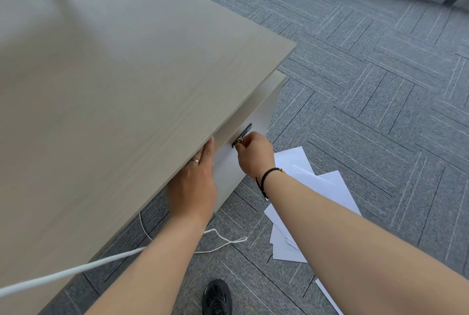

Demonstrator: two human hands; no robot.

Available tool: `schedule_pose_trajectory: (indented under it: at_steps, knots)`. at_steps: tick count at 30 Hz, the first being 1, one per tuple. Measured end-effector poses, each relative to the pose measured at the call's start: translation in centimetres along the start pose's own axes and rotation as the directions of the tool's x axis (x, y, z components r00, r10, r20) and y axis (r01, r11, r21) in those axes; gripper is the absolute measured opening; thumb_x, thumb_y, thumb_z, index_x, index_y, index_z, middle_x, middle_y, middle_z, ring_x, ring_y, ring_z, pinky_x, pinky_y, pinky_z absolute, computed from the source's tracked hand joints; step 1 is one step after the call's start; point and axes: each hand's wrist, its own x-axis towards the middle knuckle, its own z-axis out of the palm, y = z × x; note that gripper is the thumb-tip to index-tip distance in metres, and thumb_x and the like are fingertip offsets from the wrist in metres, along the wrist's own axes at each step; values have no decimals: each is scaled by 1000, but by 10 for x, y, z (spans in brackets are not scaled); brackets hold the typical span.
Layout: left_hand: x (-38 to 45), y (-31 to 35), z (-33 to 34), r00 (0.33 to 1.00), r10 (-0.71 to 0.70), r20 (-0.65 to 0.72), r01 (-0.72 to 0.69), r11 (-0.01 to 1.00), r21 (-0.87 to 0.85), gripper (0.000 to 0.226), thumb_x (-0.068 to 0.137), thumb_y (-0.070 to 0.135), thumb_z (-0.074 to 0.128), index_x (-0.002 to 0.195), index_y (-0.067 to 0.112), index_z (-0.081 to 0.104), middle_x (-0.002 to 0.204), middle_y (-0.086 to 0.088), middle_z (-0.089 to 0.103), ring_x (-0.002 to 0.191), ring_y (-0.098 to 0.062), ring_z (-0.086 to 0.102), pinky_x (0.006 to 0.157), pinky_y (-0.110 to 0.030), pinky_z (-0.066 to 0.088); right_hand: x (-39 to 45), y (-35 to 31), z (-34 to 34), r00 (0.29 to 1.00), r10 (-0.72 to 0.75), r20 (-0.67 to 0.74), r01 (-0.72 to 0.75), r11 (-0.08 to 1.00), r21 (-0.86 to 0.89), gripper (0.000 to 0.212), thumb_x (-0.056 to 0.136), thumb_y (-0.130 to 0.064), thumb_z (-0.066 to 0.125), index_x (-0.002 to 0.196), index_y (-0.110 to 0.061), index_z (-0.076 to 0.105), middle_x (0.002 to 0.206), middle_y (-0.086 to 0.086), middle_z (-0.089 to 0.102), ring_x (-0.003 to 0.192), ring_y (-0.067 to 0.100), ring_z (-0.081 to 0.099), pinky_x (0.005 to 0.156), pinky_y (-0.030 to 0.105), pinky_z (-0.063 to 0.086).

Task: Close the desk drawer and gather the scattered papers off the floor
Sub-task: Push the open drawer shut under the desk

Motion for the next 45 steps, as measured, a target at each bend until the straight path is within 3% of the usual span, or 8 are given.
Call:
schedule_pose_trajectory:
  at_steps: [6,10,19,28,32,36,39,45]
  knots:
    - [0,0,3,998,27,-63,-26,1000,16,68,89,7,61,152,17,36,150,-7,51,131,-29,55,95,-41,54,-2,2,-2,993,-103,-51,102,994,-27,11,86,-13,55,76,-10,56,77,12,62,72,31,51,58,30,38]
    - [1,1,2,997,29,-76,-28,999,25,66,90,8,60,152,16,36,152,-6,48,136,-27,50,102,-42,50,-1,3,-4,977,-202,-66,192,972,-138,34,83,-7,51,59,-20,30,60,4,43,66,30,39,47,32,22]
    - [1,0,1,1000,0,5,0,1000,9,70,88,9,61,152,21,36,129,-9,68,108,-30,69,78,-40,60,2,4,1,921,-376,-101,327,888,-324,12,79,0,51,72,-10,53,73,21,65,62,32,38,55,33,28]
    - [2,0,4,999,16,-44,-16,1000,-12,68,88,8,60,151,18,37,147,-8,54,125,-31,59,93,-43,54,2,8,0,946,-307,-108,278,934,-224,7,80,-5,54,74,-6,57,69,16,62,67,36,47,56,32,29]
    - [1,6,-1,1000,-26,-3,26,999,-30,67,91,15,55,154,18,31,145,-9,55,124,-31,59,90,-43,55,-2,10,1,973,-203,-110,190,975,-118,17,83,-13,54,94,-11,67,85,13,71,83,34,61,65,34,47]
    - [-2,28,-6,999,45,-14,-45,999,-23,71,93,26,53,156,15,22,164,-5,25,150,-26,27,118,-42,24,-12,16,-14,985,-130,-114,134,991,24,24,85,-23,64,108,-15,64,91,4,72,88,25,64,77,34,52]
    - [-5,58,-8,995,102,13,-102,994,-33,69,95,27,49,157,15,21,166,-2,17,153,-24,14,122,-40,10,-24,25,-35,987,-114,-114,122,991,58,30,86,-32,66,112,-16,64,92,3,72,90,22,65,82,36,52]
    - [-25,128,2,977,202,69,-198,978,-63,60,81,20,69,137,4,54,142,-15,58,126,-32,59,93,-45,51,-56,87,-82,996,32,-81,-24,994,102,34,87,-39,58,116,-22,61,100,-1,72,98,22,65,88,38,51]
